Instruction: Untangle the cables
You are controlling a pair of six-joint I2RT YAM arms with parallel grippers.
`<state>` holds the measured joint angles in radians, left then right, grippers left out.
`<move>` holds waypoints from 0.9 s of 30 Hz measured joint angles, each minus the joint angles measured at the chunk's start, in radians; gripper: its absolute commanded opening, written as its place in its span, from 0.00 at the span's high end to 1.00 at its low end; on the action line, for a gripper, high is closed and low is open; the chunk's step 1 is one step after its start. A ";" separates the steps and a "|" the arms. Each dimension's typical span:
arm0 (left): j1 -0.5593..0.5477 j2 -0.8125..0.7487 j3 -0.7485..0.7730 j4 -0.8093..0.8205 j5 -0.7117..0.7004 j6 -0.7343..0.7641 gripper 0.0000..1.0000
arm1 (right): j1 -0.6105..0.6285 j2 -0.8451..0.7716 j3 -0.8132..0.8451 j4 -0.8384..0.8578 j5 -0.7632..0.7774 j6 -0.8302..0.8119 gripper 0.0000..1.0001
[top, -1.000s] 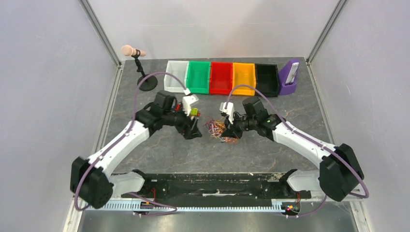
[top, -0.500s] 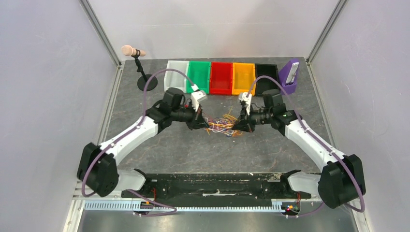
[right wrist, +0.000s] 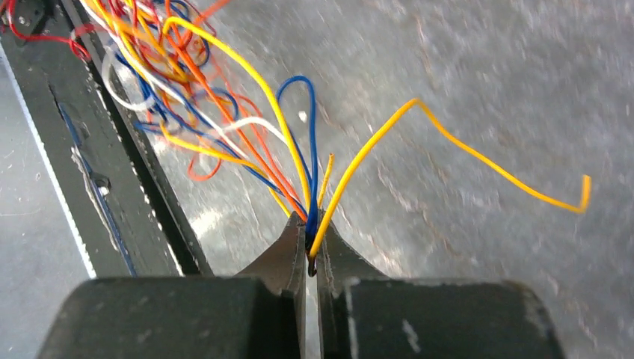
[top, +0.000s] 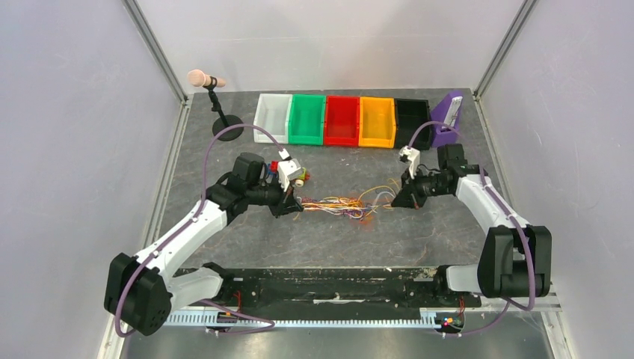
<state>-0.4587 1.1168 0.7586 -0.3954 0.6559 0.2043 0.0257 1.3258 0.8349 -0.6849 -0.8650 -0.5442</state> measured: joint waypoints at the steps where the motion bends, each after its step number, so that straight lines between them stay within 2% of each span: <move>1: 0.002 -0.004 -0.003 0.000 0.003 0.020 0.98 | -0.031 0.010 0.002 -0.028 -0.010 -0.019 1.00; 7: 0.008 -0.032 -0.035 -0.033 -0.016 0.144 0.98 | -0.152 0.048 0.013 -0.119 -0.023 -0.074 1.00; 11: 0.014 -0.007 -0.047 -0.049 -0.032 0.172 0.98 | -0.174 0.054 0.014 -0.126 -0.008 -0.078 1.00; 13: -0.003 0.021 -0.042 -0.047 -0.042 0.166 0.97 | -0.170 0.060 0.016 -0.125 -0.005 -0.082 0.86; 14: -0.019 0.034 -0.039 -0.045 -0.054 0.161 0.89 | -0.164 0.063 0.017 -0.124 0.005 -0.084 0.68; 15: -0.050 0.050 -0.034 -0.042 -0.073 0.151 0.75 | -0.151 0.065 0.017 -0.119 0.021 -0.086 0.48; 16: -0.081 0.068 -0.031 -0.037 -0.092 0.140 0.56 | -0.137 0.065 0.017 -0.114 0.040 -0.077 0.34; 17: -0.109 0.085 -0.027 -0.035 -0.107 0.127 0.46 | -0.117 0.065 0.017 -0.104 0.060 -0.069 0.24; 18: -0.132 0.106 -0.021 -0.035 -0.115 0.109 0.42 | -0.100 0.065 0.019 -0.090 0.076 -0.061 0.17; 22: -0.146 0.179 0.043 -0.087 -0.141 0.070 0.24 | -0.063 0.076 0.074 -0.078 0.116 -0.032 0.11; 27: -0.026 0.168 0.103 -0.126 -0.123 0.037 0.21 | 0.004 0.080 0.152 -0.028 0.119 0.024 0.13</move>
<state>-0.4847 1.2846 0.8612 -0.5213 0.5327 0.2409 0.0299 1.4055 0.9867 -0.7128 -0.7456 -0.5198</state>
